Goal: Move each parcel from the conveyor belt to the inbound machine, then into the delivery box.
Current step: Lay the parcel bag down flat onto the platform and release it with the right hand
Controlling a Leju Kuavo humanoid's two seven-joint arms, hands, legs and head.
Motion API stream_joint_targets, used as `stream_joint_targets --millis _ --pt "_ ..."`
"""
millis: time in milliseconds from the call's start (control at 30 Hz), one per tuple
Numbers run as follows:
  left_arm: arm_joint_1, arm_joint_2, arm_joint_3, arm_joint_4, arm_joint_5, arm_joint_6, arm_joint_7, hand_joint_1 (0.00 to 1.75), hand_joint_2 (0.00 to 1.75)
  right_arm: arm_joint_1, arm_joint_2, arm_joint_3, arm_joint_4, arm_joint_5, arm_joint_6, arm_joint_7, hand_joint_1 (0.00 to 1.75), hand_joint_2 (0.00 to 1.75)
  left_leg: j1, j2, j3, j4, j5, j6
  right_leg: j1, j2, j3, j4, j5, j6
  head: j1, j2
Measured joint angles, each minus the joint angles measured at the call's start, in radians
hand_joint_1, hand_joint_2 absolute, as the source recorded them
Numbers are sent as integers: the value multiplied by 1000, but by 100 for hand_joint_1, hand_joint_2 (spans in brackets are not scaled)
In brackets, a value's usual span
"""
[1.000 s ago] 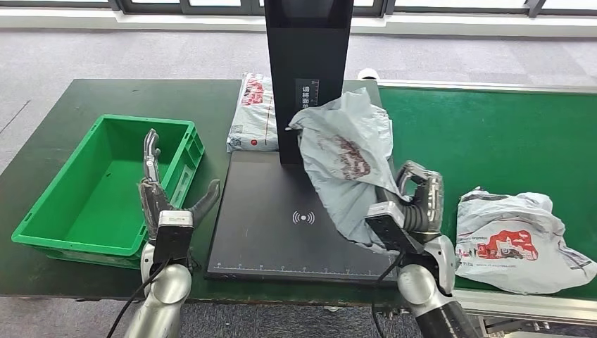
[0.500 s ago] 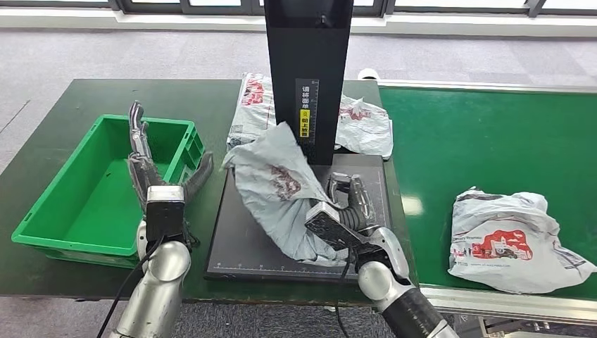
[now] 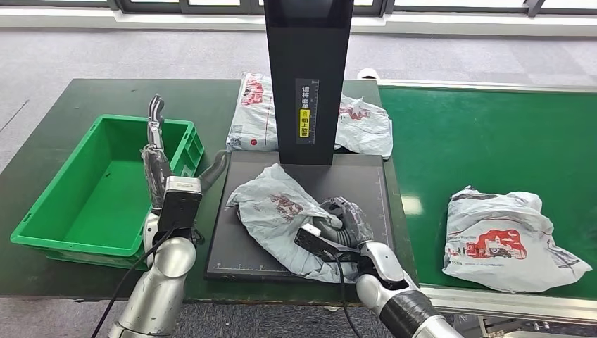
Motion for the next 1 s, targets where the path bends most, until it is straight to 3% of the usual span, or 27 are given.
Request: stream_joint_targets --millis 233,467,700,800,867,1000 --pt "4 3 -13 0 -5 -16 10 0 175 -9 -15 -2 16 72 -14 19 0 0 0 0 1 0 0 0 0 0 2 0 0 0 0 0" --pt "28 5 -16 0 -14 -23 12 0 175 36 -27 -54 -36 180 -146 32 0 0 0 0 1 0 0 0 0 0 1 0 1 1 0 0" --pt "37 6 -20 0 -17 -24 11 0 175 71 -33 -89 -91 195 -191 11 0 0 0 0 1 0 0 0 0 1 0 0 1 1 0 0" --pt "39 5 -21 2 -20 -24 2 0 175 101 -32 -118 -147 195 -354 -100 0 0 0 0 0 0 0 0 0 1 -1 0 1 0 0 0" --pt "40 2 -23 8 -21 -25 -9 0 175 139 -21 -167 -225 184 -434 -245 0 0 0 0 0 0 0 0 0 1 -1 0 0 0 0 0" --pt "39 -6 -35 39 -22 -20 -33 0 175 225 57 -346 -404 122 -460 -587 0 0 0 0 -1 0 -1 0 0 0 -1 0 0 0 0 0"
